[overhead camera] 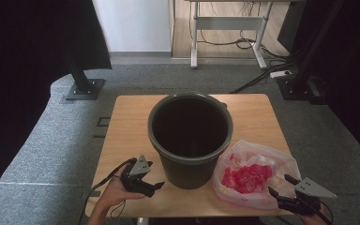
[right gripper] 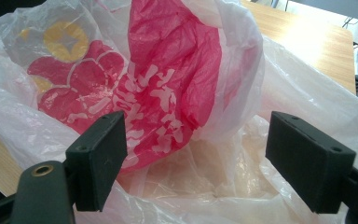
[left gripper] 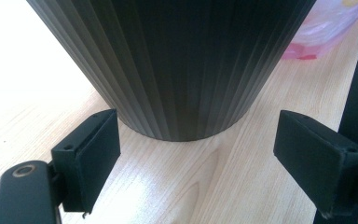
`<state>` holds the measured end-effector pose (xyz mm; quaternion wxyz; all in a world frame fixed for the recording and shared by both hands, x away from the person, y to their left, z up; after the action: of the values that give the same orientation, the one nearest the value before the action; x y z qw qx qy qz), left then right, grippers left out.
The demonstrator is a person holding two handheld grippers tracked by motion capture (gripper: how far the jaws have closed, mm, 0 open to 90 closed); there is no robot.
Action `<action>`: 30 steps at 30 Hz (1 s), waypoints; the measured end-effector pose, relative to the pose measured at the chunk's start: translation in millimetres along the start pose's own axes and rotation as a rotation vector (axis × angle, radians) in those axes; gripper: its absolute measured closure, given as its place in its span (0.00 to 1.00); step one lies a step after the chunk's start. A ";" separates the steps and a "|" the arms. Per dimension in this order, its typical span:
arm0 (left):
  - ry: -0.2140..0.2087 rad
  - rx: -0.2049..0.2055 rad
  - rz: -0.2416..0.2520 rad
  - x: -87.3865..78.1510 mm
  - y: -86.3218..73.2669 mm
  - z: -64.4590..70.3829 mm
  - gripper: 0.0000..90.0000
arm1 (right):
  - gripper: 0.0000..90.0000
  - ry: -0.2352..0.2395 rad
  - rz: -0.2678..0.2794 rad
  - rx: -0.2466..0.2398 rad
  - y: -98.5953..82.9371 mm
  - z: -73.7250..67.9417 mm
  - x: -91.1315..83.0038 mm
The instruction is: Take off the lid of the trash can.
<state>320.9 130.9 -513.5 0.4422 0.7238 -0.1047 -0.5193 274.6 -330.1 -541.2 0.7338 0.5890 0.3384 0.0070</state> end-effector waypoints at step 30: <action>0.064 0.019 0.122 -46.0 29.0 -14.6 0.19 | 0.22 0.000 0.005 -0.016 2.1 -3.3 -2.2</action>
<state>322.1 149.7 -460.5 0.4692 0.7365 -0.1393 -0.4669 272.1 -327.5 -538.6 0.7386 0.5838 0.3367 0.0116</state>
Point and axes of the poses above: each handheld gripper's, and its own axes: x roughly forward along the jaws, y roughly out of its top, z roughly to its right, the point moved 7 cm from there along x, roughly forward along the jaws
